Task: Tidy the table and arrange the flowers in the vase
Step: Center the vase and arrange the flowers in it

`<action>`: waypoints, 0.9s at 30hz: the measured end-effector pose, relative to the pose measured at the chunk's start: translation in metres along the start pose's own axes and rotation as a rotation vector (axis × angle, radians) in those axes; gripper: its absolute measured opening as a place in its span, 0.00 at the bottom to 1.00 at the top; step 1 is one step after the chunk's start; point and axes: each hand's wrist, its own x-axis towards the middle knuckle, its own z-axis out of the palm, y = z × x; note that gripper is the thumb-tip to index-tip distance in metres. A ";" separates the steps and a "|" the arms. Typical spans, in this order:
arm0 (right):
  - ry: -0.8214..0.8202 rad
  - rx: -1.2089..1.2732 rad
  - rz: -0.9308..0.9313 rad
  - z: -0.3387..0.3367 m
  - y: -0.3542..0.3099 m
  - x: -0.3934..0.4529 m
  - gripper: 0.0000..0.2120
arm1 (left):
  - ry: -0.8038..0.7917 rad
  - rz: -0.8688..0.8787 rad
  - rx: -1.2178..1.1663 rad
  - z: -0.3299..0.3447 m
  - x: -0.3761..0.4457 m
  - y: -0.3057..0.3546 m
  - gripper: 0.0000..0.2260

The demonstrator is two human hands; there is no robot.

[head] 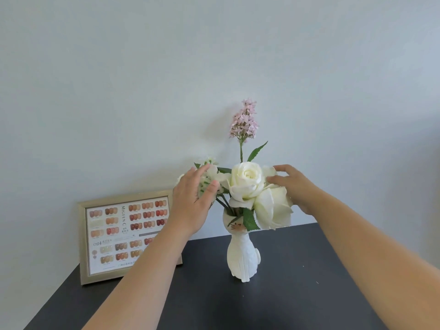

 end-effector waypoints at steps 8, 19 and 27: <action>0.012 -0.186 -0.163 0.006 -0.027 0.011 0.07 | -0.122 -0.009 -0.166 0.010 -0.003 -0.003 0.28; 0.084 -0.306 -0.242 -0.001 -0.035 0.012 0.10 | 0.005 -0.580 -0.404 -0.020 0.026 -0.048 0.26; 0.020 -0.328 -0.258 0.010 -0.031 0.007 0.11 | -0.179 -0.541 -0.504 -0.022 0.059 -0.035 0.11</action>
